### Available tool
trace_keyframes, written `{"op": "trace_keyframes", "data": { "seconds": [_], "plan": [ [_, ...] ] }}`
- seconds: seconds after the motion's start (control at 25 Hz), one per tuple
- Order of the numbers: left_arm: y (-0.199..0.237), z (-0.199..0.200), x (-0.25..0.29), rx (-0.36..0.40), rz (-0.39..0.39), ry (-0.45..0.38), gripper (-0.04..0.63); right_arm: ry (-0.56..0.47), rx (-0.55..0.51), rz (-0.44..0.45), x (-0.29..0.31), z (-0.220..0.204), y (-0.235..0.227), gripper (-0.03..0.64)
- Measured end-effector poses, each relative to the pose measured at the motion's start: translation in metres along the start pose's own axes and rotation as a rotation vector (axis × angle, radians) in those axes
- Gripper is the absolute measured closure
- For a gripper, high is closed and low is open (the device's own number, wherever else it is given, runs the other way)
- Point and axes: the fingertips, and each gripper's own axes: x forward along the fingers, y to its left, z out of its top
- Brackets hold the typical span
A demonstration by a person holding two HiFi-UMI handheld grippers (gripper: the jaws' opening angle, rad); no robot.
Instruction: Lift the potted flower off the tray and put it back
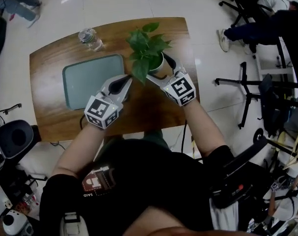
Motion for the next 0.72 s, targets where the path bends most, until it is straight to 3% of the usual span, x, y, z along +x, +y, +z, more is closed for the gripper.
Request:
{"op": "trace_keyframes", "data": {
  "seconds": [0.44, 0.72],
  "plan": [
    [0.118, -0.016, -0.195, -0.065, 0.313, -0.049, 0.594, 0.024, -0.025, 0.24, 0.146, 0.018, 0.149, 0.169],
    [0.165, -0.046, -0.268, -0.113, 0.398, -0.049, 0.594, 0.104, -0.048, 0.277, 0.217, -0.015, 0.211, 0.169]
  ]
}}
